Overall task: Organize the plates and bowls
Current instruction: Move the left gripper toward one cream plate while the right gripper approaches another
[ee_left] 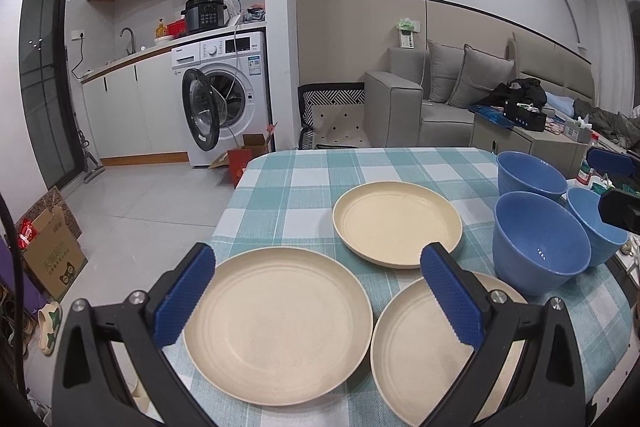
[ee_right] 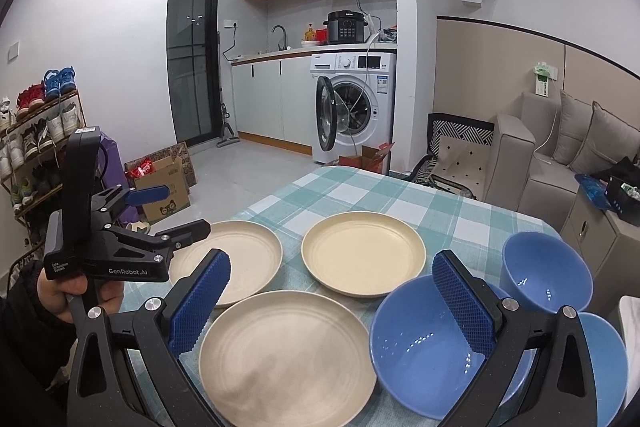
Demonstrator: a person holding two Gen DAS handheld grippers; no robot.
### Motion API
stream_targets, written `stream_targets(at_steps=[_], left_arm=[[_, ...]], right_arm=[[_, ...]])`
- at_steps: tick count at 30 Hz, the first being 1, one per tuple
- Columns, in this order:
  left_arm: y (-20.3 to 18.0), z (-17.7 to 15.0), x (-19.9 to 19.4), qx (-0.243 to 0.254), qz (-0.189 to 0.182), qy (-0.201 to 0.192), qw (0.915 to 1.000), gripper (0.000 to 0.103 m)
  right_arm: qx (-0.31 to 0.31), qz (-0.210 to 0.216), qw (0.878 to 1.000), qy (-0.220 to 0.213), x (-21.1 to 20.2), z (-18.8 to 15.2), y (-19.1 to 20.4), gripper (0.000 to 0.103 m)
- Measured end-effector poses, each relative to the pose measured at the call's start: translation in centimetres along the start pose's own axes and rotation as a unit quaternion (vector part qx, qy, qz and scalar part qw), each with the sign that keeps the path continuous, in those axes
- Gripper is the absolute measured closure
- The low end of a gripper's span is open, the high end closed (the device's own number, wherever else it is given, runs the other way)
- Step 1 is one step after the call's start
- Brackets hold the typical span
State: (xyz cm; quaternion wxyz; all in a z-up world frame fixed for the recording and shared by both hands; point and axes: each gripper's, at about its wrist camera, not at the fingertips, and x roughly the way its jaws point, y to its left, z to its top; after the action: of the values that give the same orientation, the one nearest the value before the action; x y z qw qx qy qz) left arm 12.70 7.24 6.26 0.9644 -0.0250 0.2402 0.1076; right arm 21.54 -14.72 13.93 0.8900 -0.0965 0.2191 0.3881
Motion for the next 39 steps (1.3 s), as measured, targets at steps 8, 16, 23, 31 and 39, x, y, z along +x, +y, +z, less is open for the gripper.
stream_targets(at_steps=[8,16,23,31,39], left_arm=[[-0.4,1.7,1.2,0.000,-0.002,0.001,1.0000,0.000],[-0.8,3.1,2.4,0.005,-0.006,0.004,1.0000,0.000],[-0.8,4.2,3.7,0.004,-0.009,0.012,0.9999,0.000],[-1.0,4.9,5.2,0.006,-0.010,0.025,0.9996,0.000],[-1.0,5.1,6.8,0.003,-0.005,0.042,0.9991,0.000]], right_arm=[[-0.001,-0.001,1.000,0.016,1.1,1.6,-1.0,0.000],[0.020,-0.008,0.999,0.038,2.7,2.9,-2.7,0.000],[0.022,-0.006,0.998,0.052,4.1,4.2,-3.8,0.000],[0.025,-0.012,0.998,0.064,5.5,5.2,-5.0,0.000],[0.032,-0.011,0.996,0.087,7.3,5.8,-6.1,0.000]])
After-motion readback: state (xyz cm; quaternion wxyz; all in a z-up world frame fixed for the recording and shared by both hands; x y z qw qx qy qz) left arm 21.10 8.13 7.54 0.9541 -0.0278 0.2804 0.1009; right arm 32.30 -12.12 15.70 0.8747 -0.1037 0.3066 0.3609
